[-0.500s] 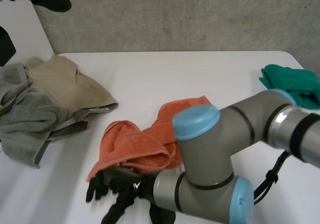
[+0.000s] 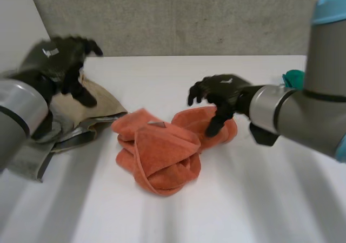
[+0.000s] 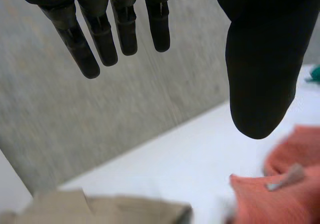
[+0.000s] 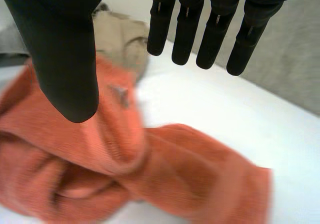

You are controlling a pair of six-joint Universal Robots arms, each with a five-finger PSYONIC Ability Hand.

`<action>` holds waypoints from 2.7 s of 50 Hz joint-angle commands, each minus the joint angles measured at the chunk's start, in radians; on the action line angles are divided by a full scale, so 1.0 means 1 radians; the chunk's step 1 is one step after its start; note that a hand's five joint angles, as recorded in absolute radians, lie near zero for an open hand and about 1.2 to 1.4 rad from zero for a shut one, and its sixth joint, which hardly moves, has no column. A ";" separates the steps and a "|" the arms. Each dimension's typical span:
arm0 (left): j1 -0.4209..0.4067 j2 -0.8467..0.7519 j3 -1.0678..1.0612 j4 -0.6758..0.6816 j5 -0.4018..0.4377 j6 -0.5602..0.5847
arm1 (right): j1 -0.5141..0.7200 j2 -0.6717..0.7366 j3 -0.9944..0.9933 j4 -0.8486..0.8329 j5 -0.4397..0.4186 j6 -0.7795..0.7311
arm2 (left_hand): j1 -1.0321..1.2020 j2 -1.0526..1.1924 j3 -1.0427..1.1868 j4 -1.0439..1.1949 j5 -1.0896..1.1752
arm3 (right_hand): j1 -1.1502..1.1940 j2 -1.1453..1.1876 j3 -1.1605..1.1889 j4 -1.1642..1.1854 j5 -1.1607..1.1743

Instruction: Fold the laundry.

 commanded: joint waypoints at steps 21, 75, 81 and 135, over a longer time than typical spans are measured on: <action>-0.211 -0.363 -0.144 0.319 -0.037 0.221 | 0.000 0.413 -0.069 -0.365 0.066 -0.264 | 0.057 0.065 0.069 0.073 0.082 | -0.217 -0.215 -0.212 -0.212 -0.192; -0.049 -0.094 -0.355 0.259 -0.099 0.090 | -0.218 0.102 0.291 -0.416 0.060 -0.306 | 1.006 1.014 1.017 1.022 1.030 | 0.863 0.865 0.869 0.869 0.889; -0.049 0.064 -0.360 0.187 -0.082 0.093 | -0.218 -0.008 0.281 -0.281 0.050 -0.305 | 1.006 1.014 1.017 1.022 1.030 | 0.863 0.865 0.869 0.869 0.889; -0.132 -0.589 0.145 0.270 0.212 -0.113 | -0.107 -0.527 0.158 -0.554 -0.239 0.287 | 0.270 0.278 0.282 0.286 0.295 | 0.863 0.865 0.869 0.869 0.889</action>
